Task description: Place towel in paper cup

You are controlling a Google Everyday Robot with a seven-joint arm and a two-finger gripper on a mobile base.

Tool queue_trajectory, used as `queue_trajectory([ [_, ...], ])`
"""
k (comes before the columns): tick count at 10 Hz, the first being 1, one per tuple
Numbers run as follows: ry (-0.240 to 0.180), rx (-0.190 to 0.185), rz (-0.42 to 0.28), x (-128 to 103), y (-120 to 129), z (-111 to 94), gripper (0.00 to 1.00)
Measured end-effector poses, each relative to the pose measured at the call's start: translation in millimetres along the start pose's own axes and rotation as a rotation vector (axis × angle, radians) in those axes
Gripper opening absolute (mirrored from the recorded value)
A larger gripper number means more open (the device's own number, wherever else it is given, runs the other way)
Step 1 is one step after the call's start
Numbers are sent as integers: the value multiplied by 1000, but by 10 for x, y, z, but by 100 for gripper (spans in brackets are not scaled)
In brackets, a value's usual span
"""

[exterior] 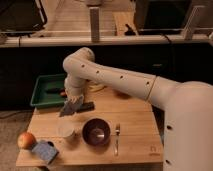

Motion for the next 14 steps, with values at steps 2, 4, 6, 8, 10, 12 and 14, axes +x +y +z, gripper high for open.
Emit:
queue_trajectory([
  [2, -9, -18, -36, -127, -15, -22, 3],
  [4, 15, -42, -60, -312, -20, 0, 3],
  [6, 33, -69, -79, -540, 63, 74, 3],
  [8, 38, -79, -100, -675, 136, 156, 3],
  [10, 42, -85, -122, -754, 147, 181, 3],
  [12, 44, -93, -130, -782, 146, 205, 11],
  [14, 41, -102, -121, -749, 175, 216, 31],
])
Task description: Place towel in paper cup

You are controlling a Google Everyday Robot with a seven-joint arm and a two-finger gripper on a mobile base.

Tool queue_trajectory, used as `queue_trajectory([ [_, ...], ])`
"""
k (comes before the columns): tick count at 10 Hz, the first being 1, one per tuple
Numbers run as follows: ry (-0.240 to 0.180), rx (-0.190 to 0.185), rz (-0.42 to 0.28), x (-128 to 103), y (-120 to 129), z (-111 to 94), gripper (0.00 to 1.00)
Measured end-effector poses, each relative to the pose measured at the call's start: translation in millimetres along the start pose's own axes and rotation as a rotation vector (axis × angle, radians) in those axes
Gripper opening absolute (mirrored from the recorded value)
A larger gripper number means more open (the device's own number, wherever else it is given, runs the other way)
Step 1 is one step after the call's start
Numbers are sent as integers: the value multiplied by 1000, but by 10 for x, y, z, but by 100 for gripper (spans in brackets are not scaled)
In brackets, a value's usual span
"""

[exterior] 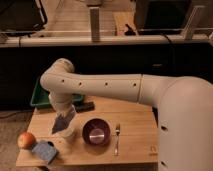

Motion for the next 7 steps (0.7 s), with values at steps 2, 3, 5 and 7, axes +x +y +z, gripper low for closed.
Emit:
queue_trajectory([
  [2, -10, -2, -14, -27, -9, 16, 51],
  [3, -18, 2, -25, -40, -10, 19, 60],
  [5, -29, 0, -37, -55, -12, 45, 78],
  [7, -43, -23, -40, -53, -19, 122, 80],
])
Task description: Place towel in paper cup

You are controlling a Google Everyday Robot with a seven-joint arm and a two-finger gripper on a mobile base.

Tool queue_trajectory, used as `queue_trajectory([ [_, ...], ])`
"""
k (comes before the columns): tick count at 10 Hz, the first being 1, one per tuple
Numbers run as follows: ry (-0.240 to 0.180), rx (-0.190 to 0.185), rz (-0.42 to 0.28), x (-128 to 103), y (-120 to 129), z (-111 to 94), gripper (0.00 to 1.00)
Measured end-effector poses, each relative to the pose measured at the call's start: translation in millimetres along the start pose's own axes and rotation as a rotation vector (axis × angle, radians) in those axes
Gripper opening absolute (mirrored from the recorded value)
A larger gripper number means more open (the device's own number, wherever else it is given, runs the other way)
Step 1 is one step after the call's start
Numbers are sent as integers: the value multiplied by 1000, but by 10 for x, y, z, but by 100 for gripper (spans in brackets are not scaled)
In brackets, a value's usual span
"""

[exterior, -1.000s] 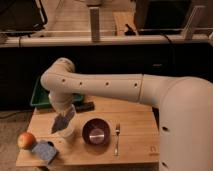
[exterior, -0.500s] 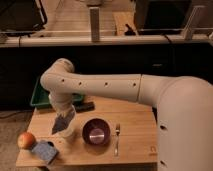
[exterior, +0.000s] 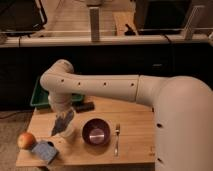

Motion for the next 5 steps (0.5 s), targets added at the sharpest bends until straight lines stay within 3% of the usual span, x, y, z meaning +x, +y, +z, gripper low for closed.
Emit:
queue_trajectory([
  [5, 8, -35, 0, 41, 8, 73, 80],
])
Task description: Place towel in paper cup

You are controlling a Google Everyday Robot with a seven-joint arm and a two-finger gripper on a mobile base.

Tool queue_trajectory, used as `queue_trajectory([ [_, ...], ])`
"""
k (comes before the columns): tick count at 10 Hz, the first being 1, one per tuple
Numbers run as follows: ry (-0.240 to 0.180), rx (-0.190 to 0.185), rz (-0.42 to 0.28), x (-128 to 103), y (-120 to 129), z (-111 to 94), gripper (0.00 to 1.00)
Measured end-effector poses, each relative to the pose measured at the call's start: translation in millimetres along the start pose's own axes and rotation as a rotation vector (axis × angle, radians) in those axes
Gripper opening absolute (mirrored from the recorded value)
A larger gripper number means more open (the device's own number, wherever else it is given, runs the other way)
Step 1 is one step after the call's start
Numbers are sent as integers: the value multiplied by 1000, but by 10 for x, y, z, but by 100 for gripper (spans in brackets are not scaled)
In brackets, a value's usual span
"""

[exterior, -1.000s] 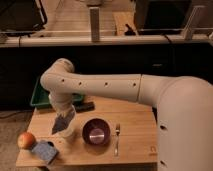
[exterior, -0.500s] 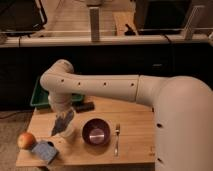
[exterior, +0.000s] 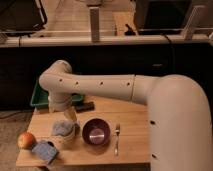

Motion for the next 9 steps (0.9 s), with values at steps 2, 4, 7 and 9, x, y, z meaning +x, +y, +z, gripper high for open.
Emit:
queue_trajectory([
  [2, 18, -1, -14, -8, -13, -15, 80],
  [4, 28, -2, -22, -17, -23, -24, 80],
  [7, 28, -2, -23, -18, -23, -23, 80],
  [9, 28, -2, -22, -17, -23, -23, 80],
])
